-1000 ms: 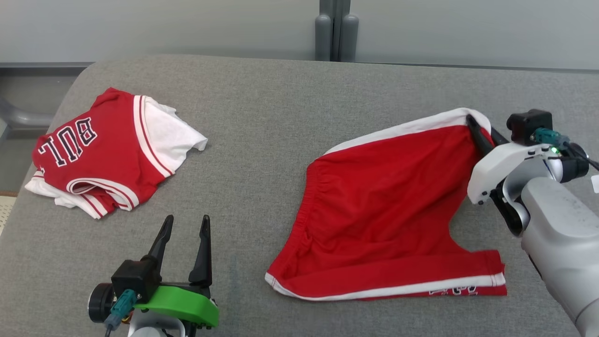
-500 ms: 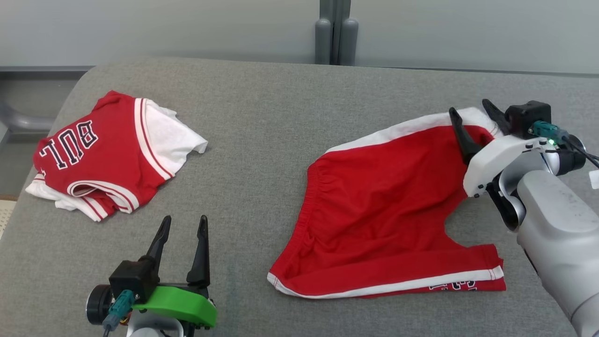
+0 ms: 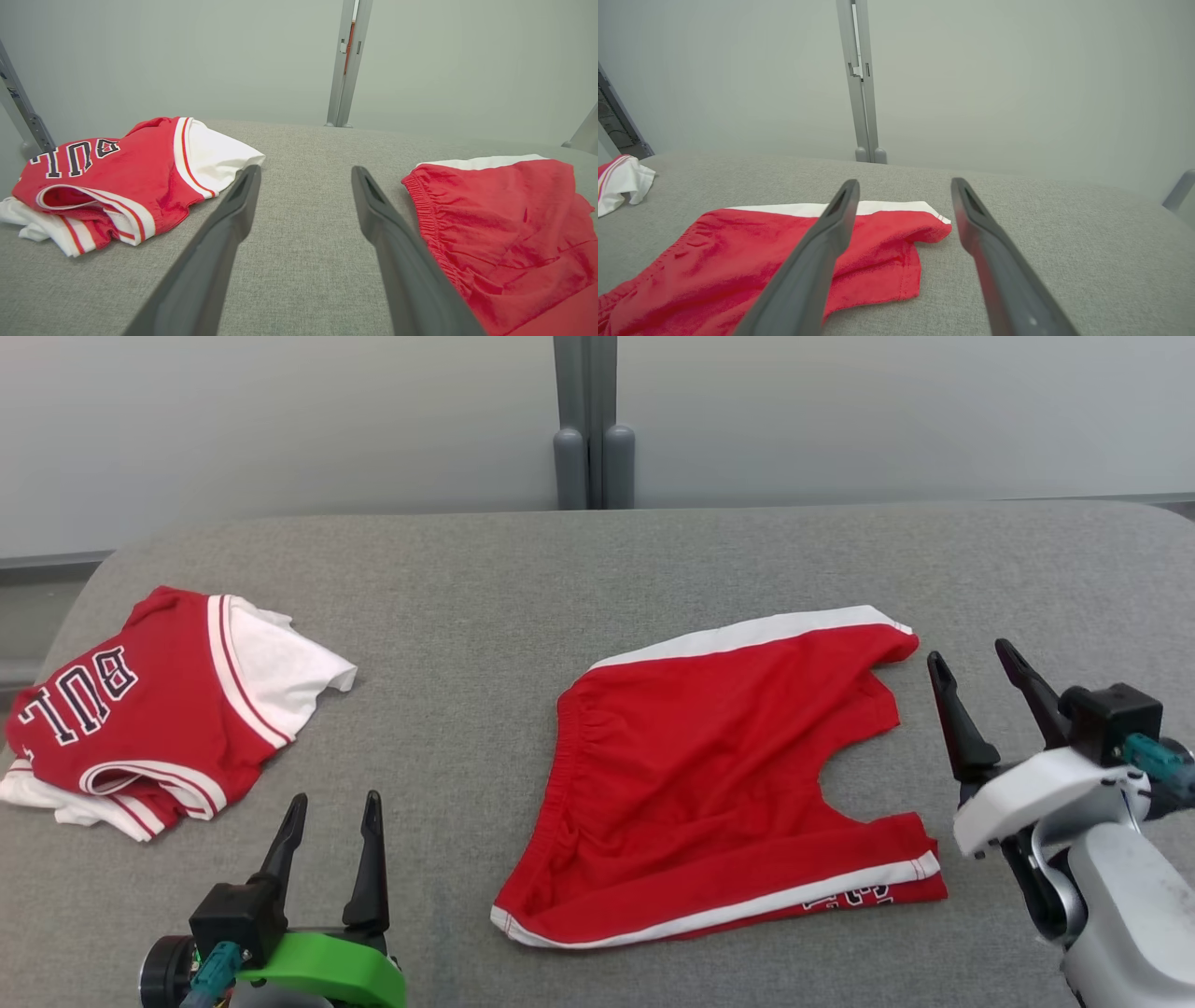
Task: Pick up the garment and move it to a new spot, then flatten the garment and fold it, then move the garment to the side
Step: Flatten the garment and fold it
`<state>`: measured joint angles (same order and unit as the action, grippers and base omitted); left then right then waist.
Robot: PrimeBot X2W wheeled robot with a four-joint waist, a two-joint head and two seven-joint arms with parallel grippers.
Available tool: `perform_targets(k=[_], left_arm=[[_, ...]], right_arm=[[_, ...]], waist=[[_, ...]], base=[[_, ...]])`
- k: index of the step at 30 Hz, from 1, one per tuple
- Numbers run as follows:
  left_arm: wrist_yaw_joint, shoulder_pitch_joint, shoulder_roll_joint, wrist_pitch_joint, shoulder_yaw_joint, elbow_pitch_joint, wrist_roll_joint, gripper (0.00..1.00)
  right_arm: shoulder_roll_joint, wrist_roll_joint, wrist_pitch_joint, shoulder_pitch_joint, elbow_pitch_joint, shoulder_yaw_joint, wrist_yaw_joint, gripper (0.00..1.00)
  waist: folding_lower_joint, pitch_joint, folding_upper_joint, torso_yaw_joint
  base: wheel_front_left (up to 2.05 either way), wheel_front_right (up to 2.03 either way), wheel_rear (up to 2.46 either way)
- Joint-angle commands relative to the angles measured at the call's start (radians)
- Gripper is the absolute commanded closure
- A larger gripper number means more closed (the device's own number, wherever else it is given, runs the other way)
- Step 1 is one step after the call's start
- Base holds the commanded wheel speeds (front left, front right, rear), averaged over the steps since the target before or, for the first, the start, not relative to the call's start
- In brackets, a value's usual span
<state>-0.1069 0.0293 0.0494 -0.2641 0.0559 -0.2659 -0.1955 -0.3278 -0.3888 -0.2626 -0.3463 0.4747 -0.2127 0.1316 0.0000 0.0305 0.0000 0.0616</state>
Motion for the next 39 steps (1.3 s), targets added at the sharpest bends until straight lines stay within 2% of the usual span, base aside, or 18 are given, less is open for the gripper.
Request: perform_targets(k=[1, 10, 16, 23, 39], left_arm=[[-0.005, -0.022, 0.002, -0.001, -0.008, 0.004, 0.006, 0.0], [0.0, -0.042, 0.002, 0.0, -0.052, 0.014, 0.028, 0.0], [0.0, -0.058, 0.002, 0.0, -0.085, 0.02, 0.048, 0.0], [-0.003, -0.065, 0.002, 0.0, -0.107, 0.017, 0.061, 0.0], [-0.011, -0.064, 0.003, 0.0, -0.12, 0.001, 0.086, 0.0]], right_arm=[[0.007, 0.011, -0.003, 0.048, -0.042, 0.021, -0.002, 0.0], [0.075, 0.054, -0.003, 0.304, -0.278, 0.13, -0.002, 0.0], [0.114, 0.077, -0.003, 0.413, -0.364, 0.153, -0.002, 0.0], [0.138, 0.088, -0.003, 0.473, -0.385, 0.164, -0.002, 0.0], [0.148, 0.113, -0.003, 0.487, -0.385, 0.155, -0.002, 0.0]], waist=[[0.0, -0.015, 0.0, -0.022], [0.0, -0.036, 0.0, -0.06], [0.0, -0.046, 0.0, -0.076], [0.0, -0.048, 0.0, -0.087], [0.0, -0.045, 0.0, -0.069]], base=[[0.0, 0.0, 0.0], [0.0, 0.0, 0.0], [0.0, 0.0, 0.0], [0.0, 0.0, 0.0], [0.0, 0.0, 0.0]])
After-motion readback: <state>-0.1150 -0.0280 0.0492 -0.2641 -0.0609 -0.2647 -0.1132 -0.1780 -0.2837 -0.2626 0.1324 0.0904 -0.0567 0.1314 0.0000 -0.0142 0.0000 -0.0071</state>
